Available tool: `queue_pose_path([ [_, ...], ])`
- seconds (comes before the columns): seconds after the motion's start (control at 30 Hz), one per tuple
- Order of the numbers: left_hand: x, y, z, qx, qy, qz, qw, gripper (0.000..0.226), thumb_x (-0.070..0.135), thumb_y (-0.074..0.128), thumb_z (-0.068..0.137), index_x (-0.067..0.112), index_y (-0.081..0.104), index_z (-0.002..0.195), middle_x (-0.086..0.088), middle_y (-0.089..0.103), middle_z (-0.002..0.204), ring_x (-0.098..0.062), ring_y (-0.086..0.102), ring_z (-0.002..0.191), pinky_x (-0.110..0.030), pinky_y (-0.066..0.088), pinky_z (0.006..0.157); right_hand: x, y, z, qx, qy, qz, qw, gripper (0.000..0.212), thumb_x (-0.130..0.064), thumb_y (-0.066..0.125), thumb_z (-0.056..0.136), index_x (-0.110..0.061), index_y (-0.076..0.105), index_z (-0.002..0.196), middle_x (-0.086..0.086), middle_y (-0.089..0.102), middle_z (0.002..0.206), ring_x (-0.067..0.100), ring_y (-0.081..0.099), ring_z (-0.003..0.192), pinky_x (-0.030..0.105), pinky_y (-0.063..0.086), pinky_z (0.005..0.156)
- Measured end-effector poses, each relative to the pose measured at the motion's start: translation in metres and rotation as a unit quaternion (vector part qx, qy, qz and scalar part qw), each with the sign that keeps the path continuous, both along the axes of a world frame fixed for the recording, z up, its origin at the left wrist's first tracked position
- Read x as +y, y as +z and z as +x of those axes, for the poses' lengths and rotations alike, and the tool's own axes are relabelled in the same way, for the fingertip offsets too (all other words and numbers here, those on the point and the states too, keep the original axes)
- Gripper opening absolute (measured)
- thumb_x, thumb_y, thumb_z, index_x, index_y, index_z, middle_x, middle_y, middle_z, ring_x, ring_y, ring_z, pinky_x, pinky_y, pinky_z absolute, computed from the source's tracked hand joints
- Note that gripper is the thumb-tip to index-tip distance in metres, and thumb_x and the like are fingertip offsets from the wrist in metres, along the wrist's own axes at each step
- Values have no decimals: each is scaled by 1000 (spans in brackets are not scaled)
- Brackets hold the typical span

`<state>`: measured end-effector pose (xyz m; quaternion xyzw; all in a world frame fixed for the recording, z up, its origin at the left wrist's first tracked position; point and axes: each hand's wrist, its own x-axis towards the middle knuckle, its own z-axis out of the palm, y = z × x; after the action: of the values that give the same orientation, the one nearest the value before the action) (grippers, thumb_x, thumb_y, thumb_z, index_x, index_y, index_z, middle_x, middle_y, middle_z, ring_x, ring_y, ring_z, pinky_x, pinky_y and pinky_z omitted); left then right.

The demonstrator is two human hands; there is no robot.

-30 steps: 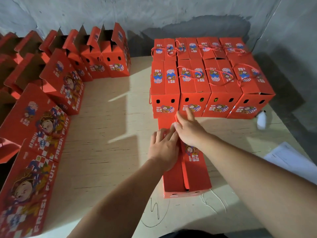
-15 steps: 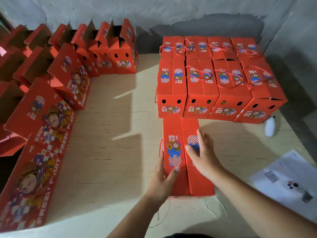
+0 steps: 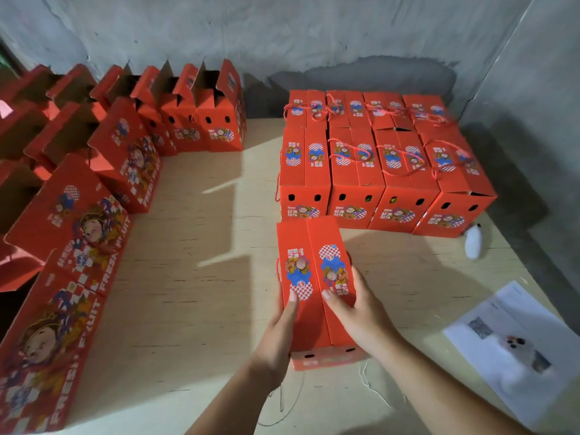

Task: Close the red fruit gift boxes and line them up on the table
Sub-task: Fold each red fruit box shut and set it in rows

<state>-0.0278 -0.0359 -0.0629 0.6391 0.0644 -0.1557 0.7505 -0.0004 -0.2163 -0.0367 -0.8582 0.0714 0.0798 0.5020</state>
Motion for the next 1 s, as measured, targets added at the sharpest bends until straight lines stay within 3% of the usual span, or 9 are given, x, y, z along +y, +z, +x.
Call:
queue_pose_path([
  [0.13,10,-7,-24,14,35,-30,999,57,54,63,97,36,47,149,1,63,143,-23,60,131,-48,51,108,15,-7,-8,-27,24,11,999,67,-62,61,85,-51,37,147,-38,58,129,-13,57,117,29,50,100],
  [0.3,17,-3,-9,22,56,-21,998,50,42,52,104,40,41,153,8,62,144,-16,58,133,-47,46,113,14,-15,4,16,39,84,996,71,-43,67,96,-41,30,157,-17,47,153,5,43,143,45,36,119],
  [0.47,23,-4,7,38,62,13,997,45,42,49,106,38,47,151,10,66,138,-12,61,129,-46,47,112,25,-24,-1,51,-63,-72,994,77,-56,61,95,-47,19,159,10,11,168,29,5,156,51,19,123],
  [0.53,29,0,19,32,57,37,997,37,39,44,109,37,55,145,8,69,133,-14,63,126,-46,48,110,33,-29,-5,23,-81,-29,996,77,-51,62,96,-41,19,160,9,25,160,22,20,151,45,27,120],
  [0.6,31,6,33,15,52,68,996,35,34,41,111,34,58,142,8,71,129,-14,65,124,-45,49,109,33,-32,0,4,-88,16,996,77,-48,63,96,-44,19,159,4,34,141,0,39,124,31,34,106],
  [0.67,27,11,45,-1,53,94,994,36,31,40,112,34,57,142,10,72,127,-13,66,122,-41,51,107,29,-33,16,18,-95,29,995,78,-49,64,96,-49,17,158,-1,29,126,-3,41,103,24,32,98],
  [0.77,18,16,65,20,69,126,989,38,36,39,111,36,54,147,16,72,125,-9,65,121,-41,51,108,23,-32,44,36,-93,30,995,79,-54,64,94,-51,17,158,-2,29,122,8,42,108,24,31,99],
  [0.87,16,18,90,39,55,287,956,43,56,30,107,54,45,147,15,66,133,-17,56,130,-53,37,115,23,-34,68,26,-80,33,996,77,-55,62,95,-52,16,157,1,37,127,-3,46,98,27,35,94],
  [1.0,20,12,117,-9,56,225,973,43,58,35,102,50,55,139,17,72,121,-15,67,116,-50,50,105,25,-35,92,24,-82,23,996,79,-55,60,95,-46,14,159,1,36,125,6,46,101,27,36,93],
])
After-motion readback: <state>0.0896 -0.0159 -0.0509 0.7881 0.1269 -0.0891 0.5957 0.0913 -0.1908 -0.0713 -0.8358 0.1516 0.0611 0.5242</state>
